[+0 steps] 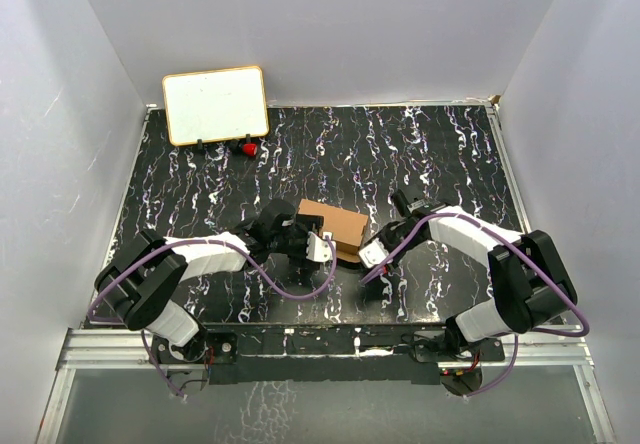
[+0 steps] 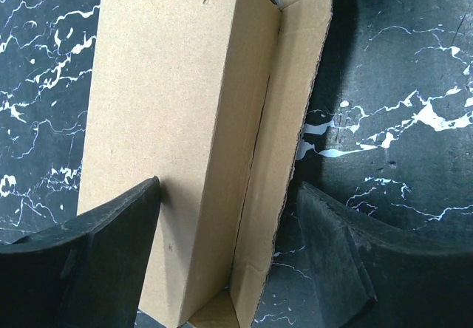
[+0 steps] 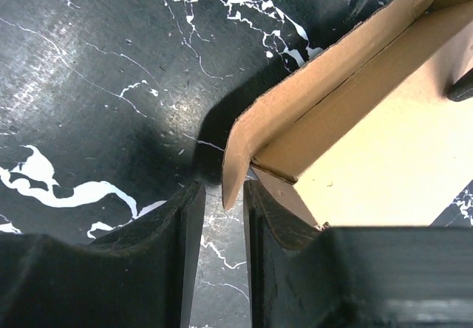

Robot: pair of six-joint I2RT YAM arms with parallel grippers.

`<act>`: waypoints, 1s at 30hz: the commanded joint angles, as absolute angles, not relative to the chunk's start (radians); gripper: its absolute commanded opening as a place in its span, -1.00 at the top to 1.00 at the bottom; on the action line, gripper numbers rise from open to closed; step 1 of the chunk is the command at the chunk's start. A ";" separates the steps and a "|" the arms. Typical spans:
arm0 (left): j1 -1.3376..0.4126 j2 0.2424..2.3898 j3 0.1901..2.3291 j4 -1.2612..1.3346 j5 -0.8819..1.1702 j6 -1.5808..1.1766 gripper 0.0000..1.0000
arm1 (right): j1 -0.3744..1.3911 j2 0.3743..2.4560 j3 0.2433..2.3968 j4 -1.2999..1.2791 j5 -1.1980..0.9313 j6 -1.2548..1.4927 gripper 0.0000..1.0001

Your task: Fold the paper box

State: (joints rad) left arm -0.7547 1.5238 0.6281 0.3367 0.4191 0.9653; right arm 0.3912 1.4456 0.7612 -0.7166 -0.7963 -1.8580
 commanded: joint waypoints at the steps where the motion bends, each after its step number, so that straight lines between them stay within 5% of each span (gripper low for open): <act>1: -0.756 1.535 0.634 0.284 0.447 0.951 -0.42 | 0.405 1.419 0.765 -0.660 -0.792 -1.874 0.38; 15: -0.756 1.542 0.636 0.278 0.461 0.948 -0.41 | 0.453 1.431 0.780 -0.651 -0.764 -1.847 0.84; 30: -0.756 1.568 0.649 0.264 0.488 0.931 -0.38 | 0.544 1.448 0.800 -0.654 -0.762 -1.878 0.85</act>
